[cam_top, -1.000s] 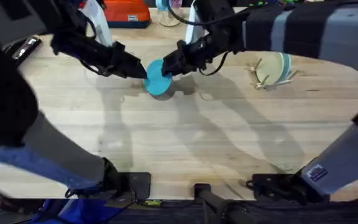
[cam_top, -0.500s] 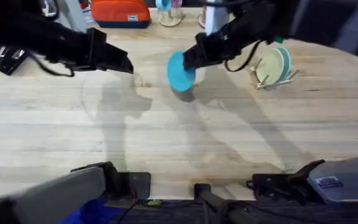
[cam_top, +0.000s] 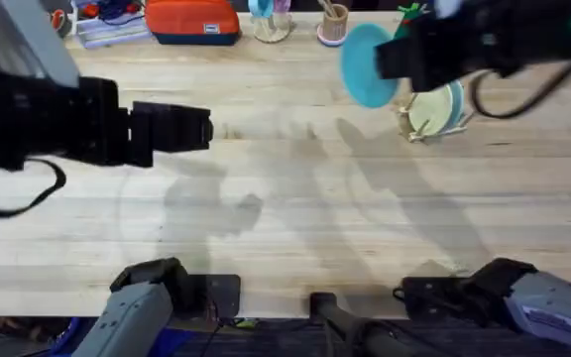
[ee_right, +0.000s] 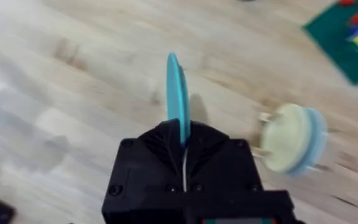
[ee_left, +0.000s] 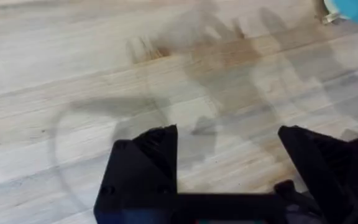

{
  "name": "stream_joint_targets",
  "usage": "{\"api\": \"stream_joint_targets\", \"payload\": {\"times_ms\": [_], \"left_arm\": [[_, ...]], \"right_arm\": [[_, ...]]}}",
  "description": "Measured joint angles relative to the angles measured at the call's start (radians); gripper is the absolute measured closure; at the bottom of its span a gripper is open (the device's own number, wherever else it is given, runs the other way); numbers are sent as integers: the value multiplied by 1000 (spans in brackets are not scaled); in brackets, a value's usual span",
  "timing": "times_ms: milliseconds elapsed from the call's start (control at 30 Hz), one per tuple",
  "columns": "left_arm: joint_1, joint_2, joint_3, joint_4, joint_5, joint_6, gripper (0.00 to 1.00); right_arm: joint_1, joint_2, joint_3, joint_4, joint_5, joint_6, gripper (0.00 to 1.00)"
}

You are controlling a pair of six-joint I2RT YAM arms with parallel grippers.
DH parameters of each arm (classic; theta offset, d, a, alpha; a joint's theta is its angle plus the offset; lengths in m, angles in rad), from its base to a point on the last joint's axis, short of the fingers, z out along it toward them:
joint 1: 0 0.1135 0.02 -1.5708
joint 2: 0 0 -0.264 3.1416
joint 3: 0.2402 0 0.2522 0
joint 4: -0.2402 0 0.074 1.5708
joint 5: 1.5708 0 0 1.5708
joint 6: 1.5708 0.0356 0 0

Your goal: Pick up the plates from the table one by one and place each into a slot on the dish rack.

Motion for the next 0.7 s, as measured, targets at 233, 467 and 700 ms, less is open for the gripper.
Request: {"api": "stream_joint_targets", "payload": {"times_ms": [233,467,700], "left_arm": [[0,-39,0,1,-16,-3,6],[0,-33,0,-4,-21,-6,7],[0,-33,0,-29,-21,-7,7]], "right_arm": [[0,-145,0,-77,198,-17,972],[-46,-283,0,-155,290,-21,972],[-159,-332,0,-212,302,-22,973]]}}
